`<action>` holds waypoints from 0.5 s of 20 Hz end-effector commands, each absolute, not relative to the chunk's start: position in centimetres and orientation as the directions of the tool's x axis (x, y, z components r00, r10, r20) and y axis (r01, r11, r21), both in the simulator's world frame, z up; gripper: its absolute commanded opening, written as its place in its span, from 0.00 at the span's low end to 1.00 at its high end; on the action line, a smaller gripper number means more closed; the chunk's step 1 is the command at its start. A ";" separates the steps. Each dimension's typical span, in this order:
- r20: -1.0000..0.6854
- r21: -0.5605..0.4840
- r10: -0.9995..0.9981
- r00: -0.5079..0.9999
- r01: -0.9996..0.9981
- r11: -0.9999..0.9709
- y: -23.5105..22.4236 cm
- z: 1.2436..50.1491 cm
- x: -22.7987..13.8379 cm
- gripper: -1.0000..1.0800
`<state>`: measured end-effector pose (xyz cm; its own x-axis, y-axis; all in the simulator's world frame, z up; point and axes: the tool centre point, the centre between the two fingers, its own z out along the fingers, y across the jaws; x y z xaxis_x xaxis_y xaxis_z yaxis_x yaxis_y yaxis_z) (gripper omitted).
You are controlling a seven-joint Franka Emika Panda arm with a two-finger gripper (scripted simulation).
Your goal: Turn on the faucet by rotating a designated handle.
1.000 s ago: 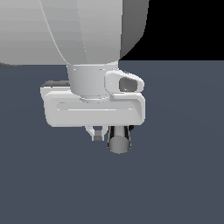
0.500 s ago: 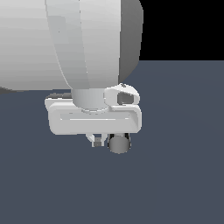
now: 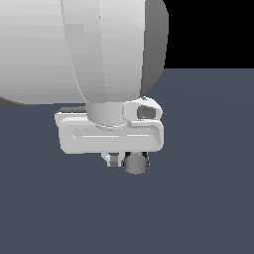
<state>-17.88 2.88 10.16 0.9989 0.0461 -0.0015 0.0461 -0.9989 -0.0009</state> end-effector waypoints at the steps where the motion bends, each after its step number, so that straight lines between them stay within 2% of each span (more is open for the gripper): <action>1: 0.000 -0.001 0.033 0.999 0.033 -0.999 1.3 10.2 -17.6 0.00; 10: 0.000 0.000 0.033 0.999 0.033 -0.999 -2.9 10.2 -17.2 0.00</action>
<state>-18.11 -1.23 10.32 0.9985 0.0545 -0.0090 0.0545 -0.9985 -0.0017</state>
